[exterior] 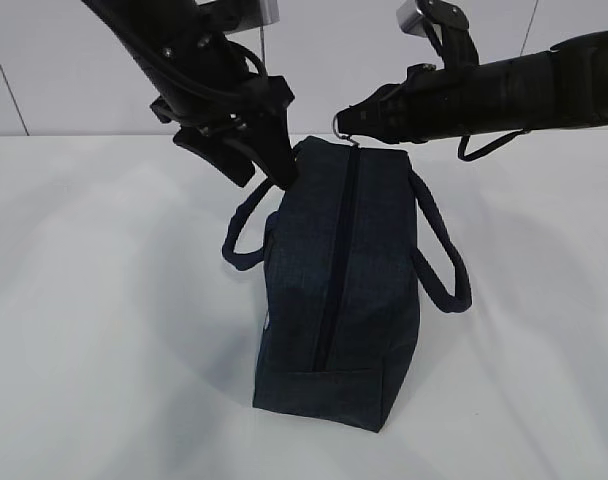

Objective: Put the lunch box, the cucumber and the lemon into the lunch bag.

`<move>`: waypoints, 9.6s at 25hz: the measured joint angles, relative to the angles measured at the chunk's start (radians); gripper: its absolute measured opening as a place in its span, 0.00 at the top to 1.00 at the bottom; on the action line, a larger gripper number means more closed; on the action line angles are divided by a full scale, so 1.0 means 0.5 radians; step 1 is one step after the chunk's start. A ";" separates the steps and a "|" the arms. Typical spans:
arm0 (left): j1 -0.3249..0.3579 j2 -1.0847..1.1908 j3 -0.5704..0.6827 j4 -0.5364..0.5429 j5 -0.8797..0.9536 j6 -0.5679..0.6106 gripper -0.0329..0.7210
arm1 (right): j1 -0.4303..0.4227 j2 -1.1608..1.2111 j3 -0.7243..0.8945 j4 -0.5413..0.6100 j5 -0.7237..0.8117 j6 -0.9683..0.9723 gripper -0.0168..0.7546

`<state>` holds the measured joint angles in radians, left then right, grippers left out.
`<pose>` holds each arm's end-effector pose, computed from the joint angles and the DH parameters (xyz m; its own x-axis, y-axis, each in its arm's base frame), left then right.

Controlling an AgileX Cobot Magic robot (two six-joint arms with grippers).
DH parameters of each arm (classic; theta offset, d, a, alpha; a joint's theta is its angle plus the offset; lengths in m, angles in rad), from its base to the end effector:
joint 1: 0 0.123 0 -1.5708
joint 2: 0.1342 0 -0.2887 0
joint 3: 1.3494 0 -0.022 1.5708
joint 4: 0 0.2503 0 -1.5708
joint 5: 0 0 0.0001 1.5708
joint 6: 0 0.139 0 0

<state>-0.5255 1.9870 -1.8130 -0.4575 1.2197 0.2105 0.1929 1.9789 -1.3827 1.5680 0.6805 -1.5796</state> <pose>0.3514 -0.2704 0.2485 -0.8014 0.5097 -0.3129 0.5976 0.7044 -0.3831 0.4469 0.1765 0.2147 -0.4716 -0.1020 -0.8759 -0.6935 0.6564 0.2970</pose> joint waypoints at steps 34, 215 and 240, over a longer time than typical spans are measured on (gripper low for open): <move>-0.004 0.125 -0.016 -0.102 -0.037 0.174 0.96 | -0.071 0.000 0.000 -0.003 0.032 0.034 0.97; -0.488 -3.950 2.431 0.927 0.030 -0.504 0.53 | -0.632 -3.988 1.617 -2.762 1.208 2.702 0.67; -0.488 -3.950 2.590 1.061 -0.222 -0.504 0.56 | -0.632 -3.990 1.767 -2.799 0.969 2.695 0.61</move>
<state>-0.7695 0.0118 -0.5182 0.0732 1.1084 -0.0415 -0.1232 -0.0163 -0.4994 0.1683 1.1651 -0.2321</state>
